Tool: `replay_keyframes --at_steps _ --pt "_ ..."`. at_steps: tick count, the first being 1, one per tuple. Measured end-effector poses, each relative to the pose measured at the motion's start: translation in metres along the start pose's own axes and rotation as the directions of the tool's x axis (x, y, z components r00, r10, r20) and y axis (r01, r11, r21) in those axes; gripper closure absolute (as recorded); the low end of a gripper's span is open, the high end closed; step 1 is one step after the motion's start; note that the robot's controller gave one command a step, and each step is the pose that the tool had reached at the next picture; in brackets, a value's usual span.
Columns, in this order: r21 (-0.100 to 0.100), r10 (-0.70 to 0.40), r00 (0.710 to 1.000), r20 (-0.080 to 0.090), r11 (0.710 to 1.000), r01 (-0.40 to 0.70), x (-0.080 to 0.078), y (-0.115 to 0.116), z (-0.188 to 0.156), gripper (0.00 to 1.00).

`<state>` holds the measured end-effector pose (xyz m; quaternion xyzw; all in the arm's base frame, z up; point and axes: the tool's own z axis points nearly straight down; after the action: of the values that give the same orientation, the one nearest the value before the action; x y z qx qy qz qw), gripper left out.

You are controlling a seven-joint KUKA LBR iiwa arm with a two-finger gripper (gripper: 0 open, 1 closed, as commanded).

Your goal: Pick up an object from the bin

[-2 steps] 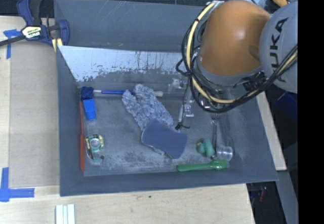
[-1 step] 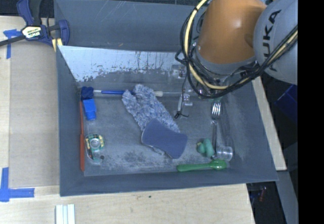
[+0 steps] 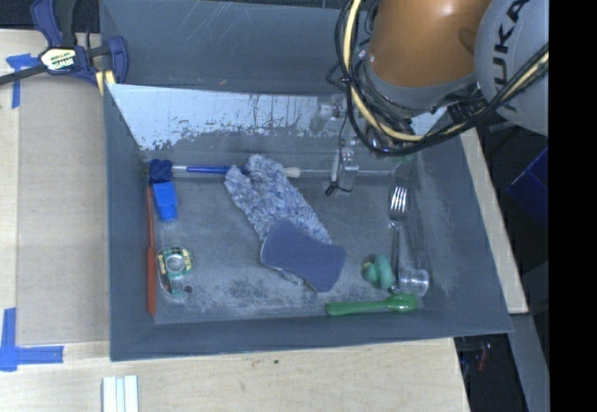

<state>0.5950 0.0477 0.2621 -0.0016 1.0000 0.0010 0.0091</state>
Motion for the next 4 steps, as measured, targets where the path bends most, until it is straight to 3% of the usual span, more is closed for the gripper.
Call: replay_keyframes --at_steps 1,2,3,4 --pt "0.006 0.139 0.990 -0.013 0.990 -0.139 -0.007 -0.051 0.092 0.00" --pt "-0.002 -0.041 0.999 0.010 0.999 0.041 -0.023 0.004 0.052 0.00" --pt "0.009 0.056 0.998 -0.012 0.998 -0.056 0.024 -0.102 0.126 0.00" --pt "0.003 -0.283 0.959 0.016 0.959 0.283 -0.018 -0.012 0.112 0.00"
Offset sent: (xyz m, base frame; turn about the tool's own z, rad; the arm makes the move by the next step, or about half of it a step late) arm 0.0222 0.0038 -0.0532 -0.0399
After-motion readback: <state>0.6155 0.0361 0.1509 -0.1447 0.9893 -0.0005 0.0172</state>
